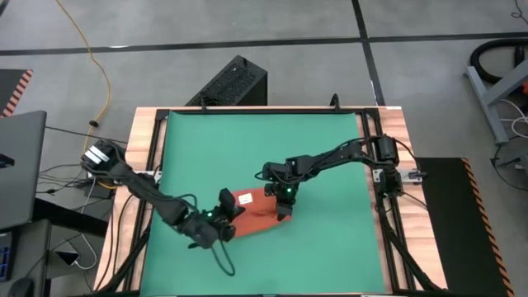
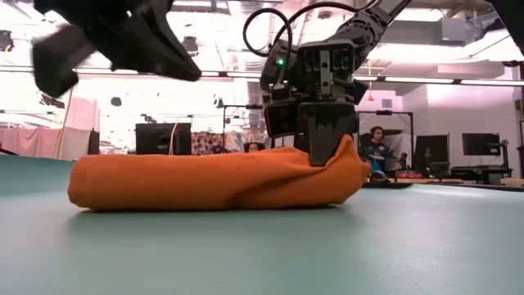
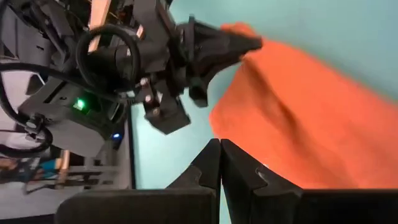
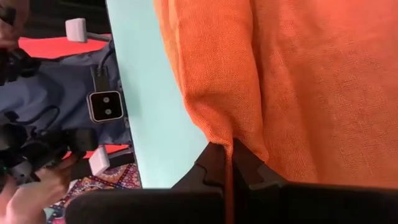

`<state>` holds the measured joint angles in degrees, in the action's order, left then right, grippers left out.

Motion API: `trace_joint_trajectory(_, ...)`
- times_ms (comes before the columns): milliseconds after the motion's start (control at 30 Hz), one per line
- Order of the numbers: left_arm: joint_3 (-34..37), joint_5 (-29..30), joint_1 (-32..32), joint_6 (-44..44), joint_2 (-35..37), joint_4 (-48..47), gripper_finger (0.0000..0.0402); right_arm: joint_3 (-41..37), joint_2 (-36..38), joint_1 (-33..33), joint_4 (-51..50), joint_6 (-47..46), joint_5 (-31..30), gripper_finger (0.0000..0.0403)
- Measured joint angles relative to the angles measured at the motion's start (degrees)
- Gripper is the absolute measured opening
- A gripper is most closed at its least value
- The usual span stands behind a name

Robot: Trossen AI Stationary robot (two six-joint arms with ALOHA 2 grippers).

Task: Roll towel into tight, uniform cylinder
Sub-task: Roll the orange table napkin

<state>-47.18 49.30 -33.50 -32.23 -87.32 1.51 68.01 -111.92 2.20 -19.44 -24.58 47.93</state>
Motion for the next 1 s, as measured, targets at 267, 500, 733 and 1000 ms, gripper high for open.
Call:
trace_joint_trajectory(267,0.07,-2.53,-4.73,4.49,-1.31,0.71,0.0,0.02,0.01,1.5,0.78,-0.86,0.29,0.0012)
trace_joint_trajectory(500,0.13,-0.7,-6.8,6.47,-4.61,2.27,0.0,0.1,-0.48,2.55,2.94,-1.93,0.29,0.0012)
trace_joint_trajectory(733,0.15,0.71,-8.21,6.63,-4.67,1.88,0.0,2.66,-6.45,1.85,3.24,-2.84,2.07,0.0012)
trace_joint_trajectory(1000,0.48,-1.91,-10.16,14.16,-4.64,-1.17,0.0,4.76,-7.15,2.51,1.86,-1.26,1.53,0.0012)
